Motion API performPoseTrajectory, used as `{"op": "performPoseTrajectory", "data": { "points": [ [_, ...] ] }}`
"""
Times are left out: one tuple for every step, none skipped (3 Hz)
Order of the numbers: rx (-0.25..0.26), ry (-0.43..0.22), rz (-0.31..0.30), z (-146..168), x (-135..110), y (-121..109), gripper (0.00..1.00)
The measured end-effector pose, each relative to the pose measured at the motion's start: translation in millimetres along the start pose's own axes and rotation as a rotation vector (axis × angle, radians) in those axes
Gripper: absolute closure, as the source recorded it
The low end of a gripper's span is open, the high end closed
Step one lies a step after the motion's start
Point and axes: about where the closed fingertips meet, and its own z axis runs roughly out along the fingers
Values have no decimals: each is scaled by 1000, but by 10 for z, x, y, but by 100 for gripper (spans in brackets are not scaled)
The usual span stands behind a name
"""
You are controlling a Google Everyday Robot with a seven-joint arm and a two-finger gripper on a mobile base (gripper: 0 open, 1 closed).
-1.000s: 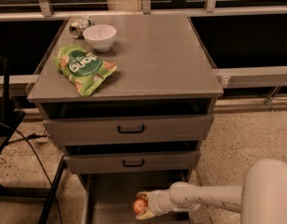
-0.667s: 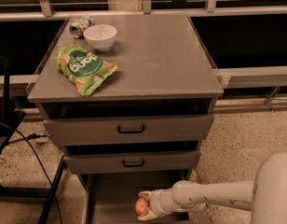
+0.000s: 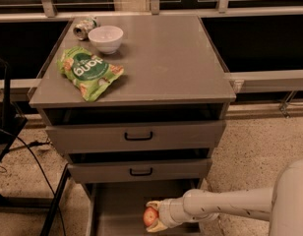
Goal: Pick apple from bottom drawer and place on counter
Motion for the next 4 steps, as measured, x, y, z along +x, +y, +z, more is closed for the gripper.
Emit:
{"op": "performPoseTrajectory", "data": {
  "points": [
    [-18,-24,10,-146,-151,-19,100],
    [-30,-19,-15,-432,-427,-42,100],
    [-40,-2,-53,-804,-887,-37,100],
    [-43,26,-106,-1253,-1379,-9,100]
  ]
}}
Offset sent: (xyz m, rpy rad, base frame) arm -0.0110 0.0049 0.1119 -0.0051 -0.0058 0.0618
